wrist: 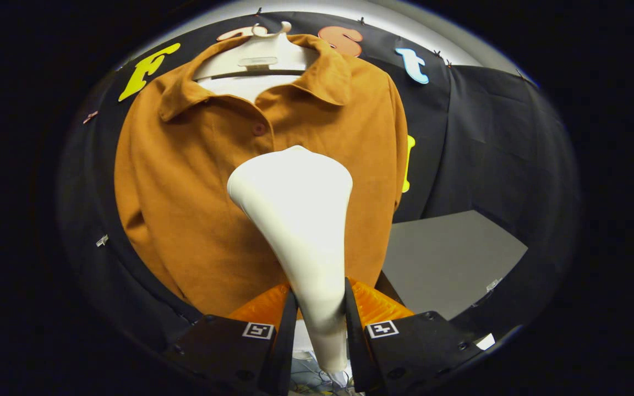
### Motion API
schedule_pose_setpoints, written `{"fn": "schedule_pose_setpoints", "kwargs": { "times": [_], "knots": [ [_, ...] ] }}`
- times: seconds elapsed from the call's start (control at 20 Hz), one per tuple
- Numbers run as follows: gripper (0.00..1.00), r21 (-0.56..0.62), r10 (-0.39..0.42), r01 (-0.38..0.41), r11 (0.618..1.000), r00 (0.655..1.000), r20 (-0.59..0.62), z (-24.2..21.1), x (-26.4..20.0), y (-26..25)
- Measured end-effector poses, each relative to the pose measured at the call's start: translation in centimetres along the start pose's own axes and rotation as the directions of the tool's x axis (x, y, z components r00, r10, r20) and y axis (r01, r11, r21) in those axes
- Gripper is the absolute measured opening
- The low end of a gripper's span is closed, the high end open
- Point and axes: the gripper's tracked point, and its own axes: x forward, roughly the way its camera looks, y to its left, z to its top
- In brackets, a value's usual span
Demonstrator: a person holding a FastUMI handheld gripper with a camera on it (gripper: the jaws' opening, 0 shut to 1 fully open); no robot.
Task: Iron the clothes twice with a garment steamer, once on the left side and once on the right side.
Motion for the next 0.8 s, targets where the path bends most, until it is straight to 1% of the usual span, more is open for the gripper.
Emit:
{"fn": "schedule_pose_setpoints", "kwargs": {
  "times": [0.2,0.4,0.6,0.8],
  "knots": [
    [0.46,-0.008,0.063,-0.062,0.998,0.997,0.053,2.0,-0.5,3.4],
    [0.46,-0.02,0.108,-0.107,0.994,0.991,0.078,2.9,-0.7,6.2],
    [0.47,-0.039,0.123,-0.12,0.992,0.989,0.086,3.3,-0.4,8.1],
    [0.46,-0.045,0.115,-0.111,0.993,0.99,0.086,3.4,-0.1,9.1]
  ]
}}
